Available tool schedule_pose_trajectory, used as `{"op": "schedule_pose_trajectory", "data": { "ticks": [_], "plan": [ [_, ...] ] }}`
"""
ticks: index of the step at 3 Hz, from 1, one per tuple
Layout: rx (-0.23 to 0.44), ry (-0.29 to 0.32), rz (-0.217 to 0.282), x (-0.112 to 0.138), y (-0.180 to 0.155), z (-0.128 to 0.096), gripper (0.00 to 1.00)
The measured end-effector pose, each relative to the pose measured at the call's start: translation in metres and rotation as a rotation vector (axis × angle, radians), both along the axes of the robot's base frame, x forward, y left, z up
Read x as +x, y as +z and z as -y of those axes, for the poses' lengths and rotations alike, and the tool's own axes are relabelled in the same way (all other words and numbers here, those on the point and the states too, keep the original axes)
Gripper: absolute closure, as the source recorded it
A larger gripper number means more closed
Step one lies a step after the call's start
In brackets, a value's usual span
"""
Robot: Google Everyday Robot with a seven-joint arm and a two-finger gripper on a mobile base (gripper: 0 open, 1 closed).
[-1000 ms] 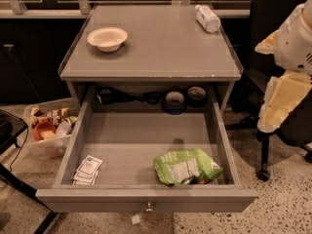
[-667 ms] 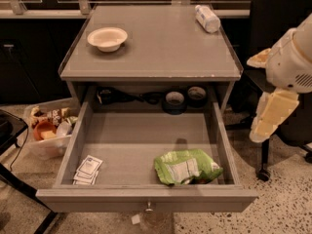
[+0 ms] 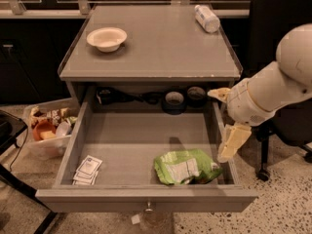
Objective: Pick green rice chip bag from top drawer and place on counter
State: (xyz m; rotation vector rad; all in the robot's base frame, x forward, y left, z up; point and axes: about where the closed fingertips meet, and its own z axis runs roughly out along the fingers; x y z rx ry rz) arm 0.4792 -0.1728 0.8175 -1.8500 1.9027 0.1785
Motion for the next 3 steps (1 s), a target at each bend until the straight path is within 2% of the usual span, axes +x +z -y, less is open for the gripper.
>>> {"op": "schedule_pose_trajectory", "data": {
  "ticks": [1, 2, 3],
  "plan": [
    [0.053, 0.117, -0.019, 0.01, -0.052, -0.022, 0.0],
    [0.111, 0.202, -0.039, 0.007, -0.093, -0.043, 0.0],
    [0.146, 0.25, -0.063, 0.002, -0.129, -0.061, 0.0]
  ]
}}
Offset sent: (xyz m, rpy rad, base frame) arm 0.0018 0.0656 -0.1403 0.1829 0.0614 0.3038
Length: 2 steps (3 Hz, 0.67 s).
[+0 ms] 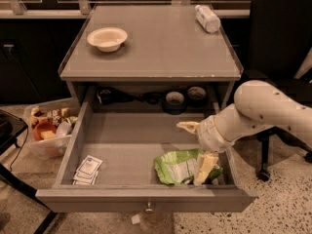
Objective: Pick green rice chip bag from top drawer and place on counter
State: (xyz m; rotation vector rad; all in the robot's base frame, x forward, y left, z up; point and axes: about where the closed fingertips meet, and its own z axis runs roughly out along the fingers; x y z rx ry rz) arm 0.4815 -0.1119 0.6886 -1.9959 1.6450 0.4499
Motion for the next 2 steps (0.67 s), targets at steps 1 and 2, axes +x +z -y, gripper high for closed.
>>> {"op": "schedule_pose_trajectory", "data": {
  "ticks": [1, 2],
  "plan": [
    [0.004, 0.004, -0.01, 0.0013, -0.0276, -0.0079, 0.0],
    [0.002, 0.003, -0.009, 0.0027, -0.0255, -0.0078, 0.0]
  ]
}}
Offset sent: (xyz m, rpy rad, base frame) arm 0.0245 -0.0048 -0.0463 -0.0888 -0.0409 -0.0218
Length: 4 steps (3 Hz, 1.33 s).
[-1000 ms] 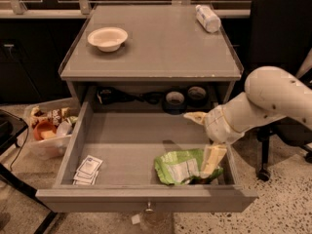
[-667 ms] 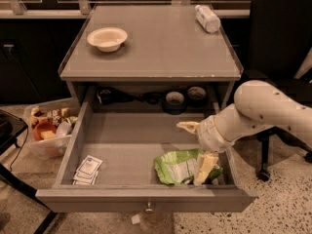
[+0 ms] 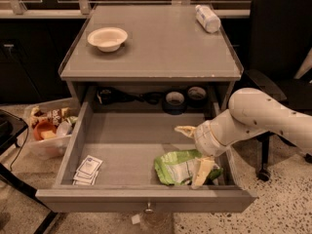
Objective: Pick green rice chip bag from top drawer and place on counter
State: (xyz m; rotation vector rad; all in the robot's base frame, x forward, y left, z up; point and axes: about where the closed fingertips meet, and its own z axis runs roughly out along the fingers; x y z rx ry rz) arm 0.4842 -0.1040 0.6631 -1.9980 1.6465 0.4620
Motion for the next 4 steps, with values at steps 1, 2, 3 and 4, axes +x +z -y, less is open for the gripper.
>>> {"op": "schedule_pose_trajectory", "data": {
  "ticks": [1, 2, 3, 4],
  "plan": [
    [-0.056, -0.01, 0.029, 0.01, 0.003, 0.015, 0.0],
    [-0.062, 0.001, 0.036, 0.006, 0.001, 0.013, 0.0],
    [-0.062, 0.001, 0.036, 0.006, 0.002, 0.013, 0.0],
    [-0.11, -0.028, 0.083, 0.004, 0.003, 0.028, 0.0]
  ]
}}
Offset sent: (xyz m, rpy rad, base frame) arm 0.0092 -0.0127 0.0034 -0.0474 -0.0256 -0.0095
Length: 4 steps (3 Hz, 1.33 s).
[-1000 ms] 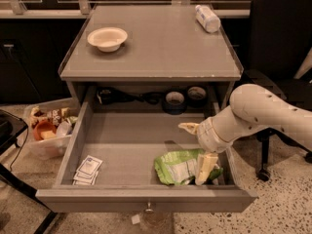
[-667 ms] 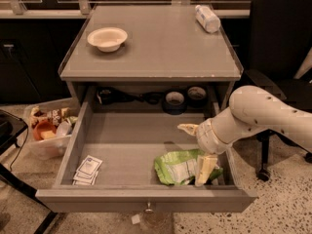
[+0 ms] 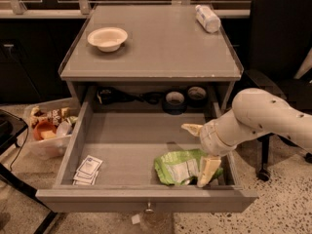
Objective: Pick green rice chip bag from top drawer and place on counter
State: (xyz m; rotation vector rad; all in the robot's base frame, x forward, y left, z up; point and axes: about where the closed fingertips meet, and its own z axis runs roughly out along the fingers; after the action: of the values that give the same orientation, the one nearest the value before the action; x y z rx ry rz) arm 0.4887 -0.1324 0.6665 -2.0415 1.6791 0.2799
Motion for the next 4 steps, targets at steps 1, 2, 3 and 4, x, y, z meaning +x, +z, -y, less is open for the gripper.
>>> {"op": "schedule_pose_trajectory", "data": {
  "ticks": [1, 2, 3, 4],
  "plan": [
    [-0.047, -0.015, 0.053, -0.002, 0.015, 0.011, 0.0],
    [-0.077, -0.013, 0.082, -0.001, 0.026, 0.014, 0.0],
    [-0.118, 0.023, 0.104, 0.006, 0.025, 0.013, 0.0],
    [-0.197, 0.118, 0.122, 0.011, 0.016, 0.013, 0.0]
  ]
}}
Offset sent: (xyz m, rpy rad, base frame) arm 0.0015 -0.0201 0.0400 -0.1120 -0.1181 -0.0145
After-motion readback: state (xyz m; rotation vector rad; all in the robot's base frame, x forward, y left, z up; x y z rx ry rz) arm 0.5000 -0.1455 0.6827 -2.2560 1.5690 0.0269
